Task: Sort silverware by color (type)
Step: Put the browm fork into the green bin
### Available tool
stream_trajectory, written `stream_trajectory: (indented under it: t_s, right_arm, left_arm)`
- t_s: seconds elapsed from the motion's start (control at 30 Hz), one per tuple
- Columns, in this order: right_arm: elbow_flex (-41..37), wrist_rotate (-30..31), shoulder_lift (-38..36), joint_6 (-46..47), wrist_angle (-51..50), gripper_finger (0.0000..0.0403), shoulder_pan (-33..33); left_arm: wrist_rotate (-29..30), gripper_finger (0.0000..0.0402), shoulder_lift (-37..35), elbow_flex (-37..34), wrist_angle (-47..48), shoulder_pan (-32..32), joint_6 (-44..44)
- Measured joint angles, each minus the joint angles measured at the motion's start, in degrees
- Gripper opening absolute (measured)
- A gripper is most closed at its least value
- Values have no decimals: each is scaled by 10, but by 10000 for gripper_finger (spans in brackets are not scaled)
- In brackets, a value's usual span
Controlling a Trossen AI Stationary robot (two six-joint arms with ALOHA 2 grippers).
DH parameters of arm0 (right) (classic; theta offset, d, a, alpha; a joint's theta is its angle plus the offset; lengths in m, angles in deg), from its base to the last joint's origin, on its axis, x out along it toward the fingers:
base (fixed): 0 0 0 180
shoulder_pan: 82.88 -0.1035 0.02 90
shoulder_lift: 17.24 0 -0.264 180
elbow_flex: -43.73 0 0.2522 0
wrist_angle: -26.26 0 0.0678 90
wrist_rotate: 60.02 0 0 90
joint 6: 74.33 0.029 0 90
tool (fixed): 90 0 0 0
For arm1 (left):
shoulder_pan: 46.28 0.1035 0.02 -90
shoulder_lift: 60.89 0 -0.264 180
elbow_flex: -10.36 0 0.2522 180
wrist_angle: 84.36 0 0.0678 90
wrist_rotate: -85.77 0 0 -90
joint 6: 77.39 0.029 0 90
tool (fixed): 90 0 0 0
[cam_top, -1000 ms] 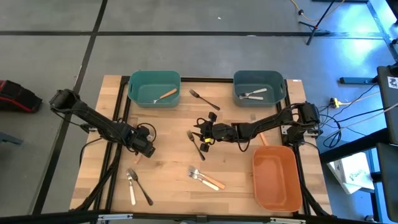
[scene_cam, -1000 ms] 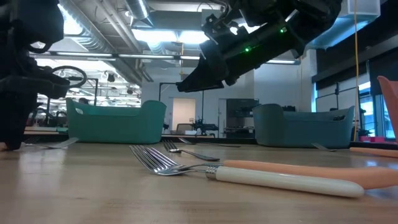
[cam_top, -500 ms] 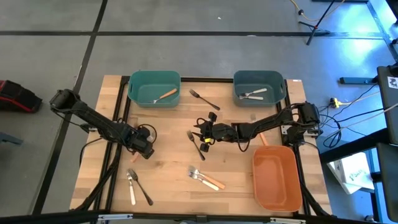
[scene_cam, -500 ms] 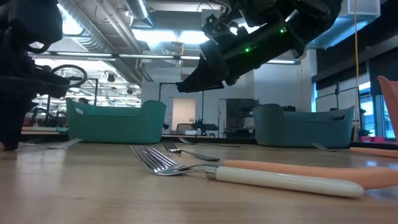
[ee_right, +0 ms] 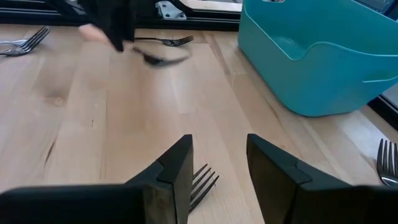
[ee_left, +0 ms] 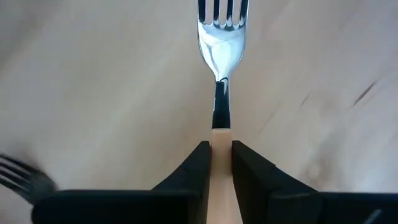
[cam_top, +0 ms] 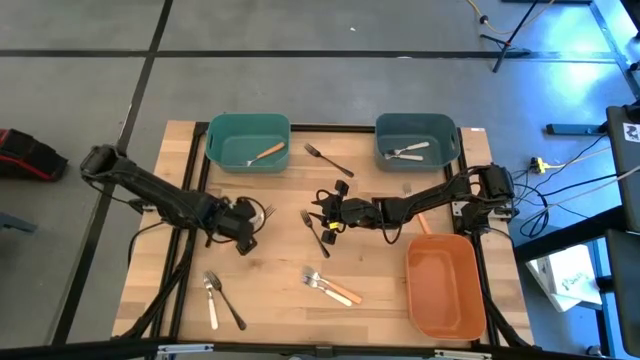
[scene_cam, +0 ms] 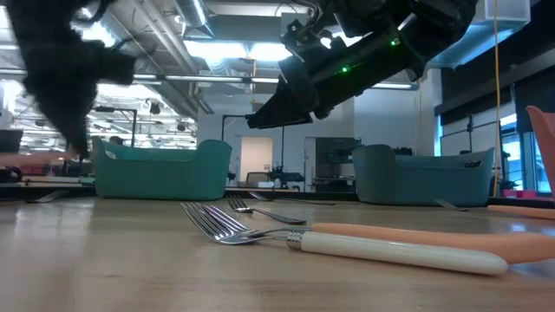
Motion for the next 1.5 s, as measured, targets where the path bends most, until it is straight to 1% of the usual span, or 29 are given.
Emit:
stream_trajectory:
  t_s: [0.2, 0.33, 0.5, 0.67, 0.83, 0.97, 1.03, 1.1, 1.2, 1.37, 1.5]
  right_arm:
    - [0, 0, 0, 0, 0, 137, 0]
    - [0, 0, 0, 0, 0, 137, 0]
    - [0, 0, 0, 0, -2, 137, 0]
    - [0, 0, 0, 0, -2, 137, 0]
    - [0, 0, 0, 0, -3, 137, 0]
    - [0, 0, 0, 0, -3, 137, 0]
    - [0, 0, 0, 0, -3, 137, 0]
    - [0, 0, 0, -5, -4, 137, 0]
    - [0, 0, 0, -26, -8, 137, 0]
    - [0, -5, 0, -28, -17, 137, 0]
    - [0, -5, 0, -28, -17, 137, 0]
  left_arm:
    - [54, 51, -1, 107, 68, 51, 151]
    - [87, 51, -1, 157, 100, 97, 258]
    - [111, 52, -1, 195, 119, 176, 374]
    - [129, 52, -1, 201, 110, 282, 476]
    - [126, 52, 5, 201, 83, 398, 609]
    - [88, 52, 18, 201, 50, 486, 707]
    - [70, 53, 31, 201, 33, 523, 737]
    - [67, 53, 50, 201, 12, 554, 743]
    - [57, 53, 82, 201, -8, 590, 767]
    - [-1, 53, 145, 201, -8, 622, 828]
    - [3, 53, 198, 201, -13, 633, 843]
